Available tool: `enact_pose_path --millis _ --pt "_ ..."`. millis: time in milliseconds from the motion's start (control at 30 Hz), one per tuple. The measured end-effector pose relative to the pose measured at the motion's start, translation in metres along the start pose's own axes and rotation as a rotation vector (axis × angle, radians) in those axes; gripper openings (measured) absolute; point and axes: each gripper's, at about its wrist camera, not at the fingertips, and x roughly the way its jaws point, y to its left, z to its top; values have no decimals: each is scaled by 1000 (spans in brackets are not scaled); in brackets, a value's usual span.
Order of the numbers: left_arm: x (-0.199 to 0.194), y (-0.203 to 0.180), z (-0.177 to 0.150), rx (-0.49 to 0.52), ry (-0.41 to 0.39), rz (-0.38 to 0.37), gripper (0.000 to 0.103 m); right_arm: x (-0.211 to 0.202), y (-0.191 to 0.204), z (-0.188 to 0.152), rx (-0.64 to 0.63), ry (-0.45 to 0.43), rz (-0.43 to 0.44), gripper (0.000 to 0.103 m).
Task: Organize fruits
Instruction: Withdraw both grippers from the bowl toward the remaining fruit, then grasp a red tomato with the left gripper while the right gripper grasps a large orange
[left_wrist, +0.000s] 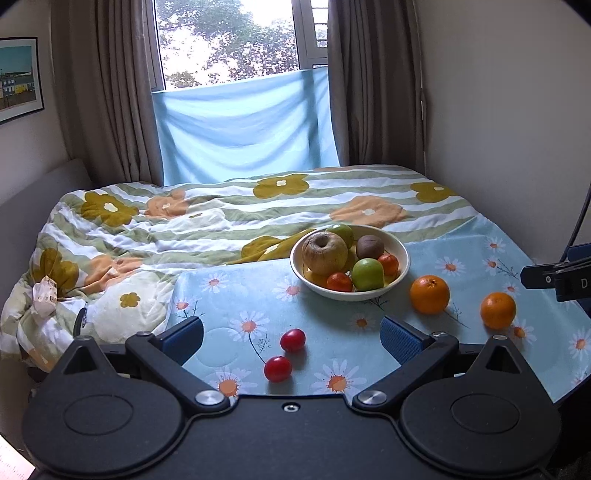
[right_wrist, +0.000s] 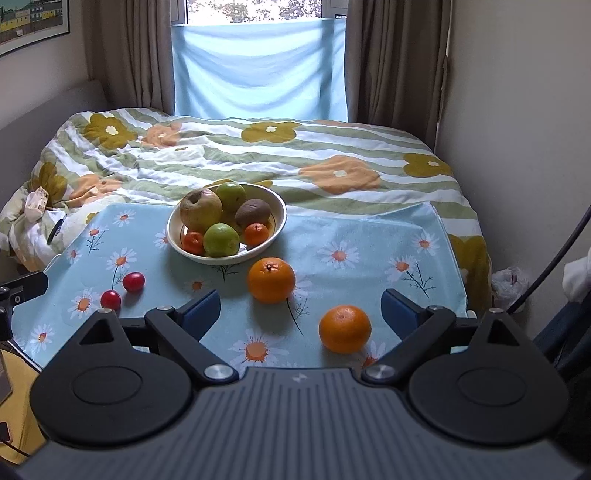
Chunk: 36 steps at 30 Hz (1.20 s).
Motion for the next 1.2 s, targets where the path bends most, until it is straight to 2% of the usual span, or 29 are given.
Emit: enact_pose_path --millis 233,400,533,700,833,1000,1167,1200 --pt "40 23 -24 22 43 -59 103 28 -2 -31 69 31 -35 103" --pt "71 29 -39 61 77 -74 97 53 -4 -45 96 34 -55 103" --pt "94 33 -50 52 109 -81 94 74 -10 -52 123 36 -52 103" --pt "117 30 -59 71 148 -77 78 96 -16 -57 133 46 -58 103" --pt "129 24 -58 71 160 -78 72 108 -22 -59 148 57 -56 103" --pt "145 21 -56 47 198 -78 52 117 -27 -61 156 72 -57 103" --pt "152 22 -57 36 220 -68 36 123 -28 -62 153 85 -50 103" --pt "153 23 -57 34 220 -70 36 123 -28 -62 151 86 -49 103"
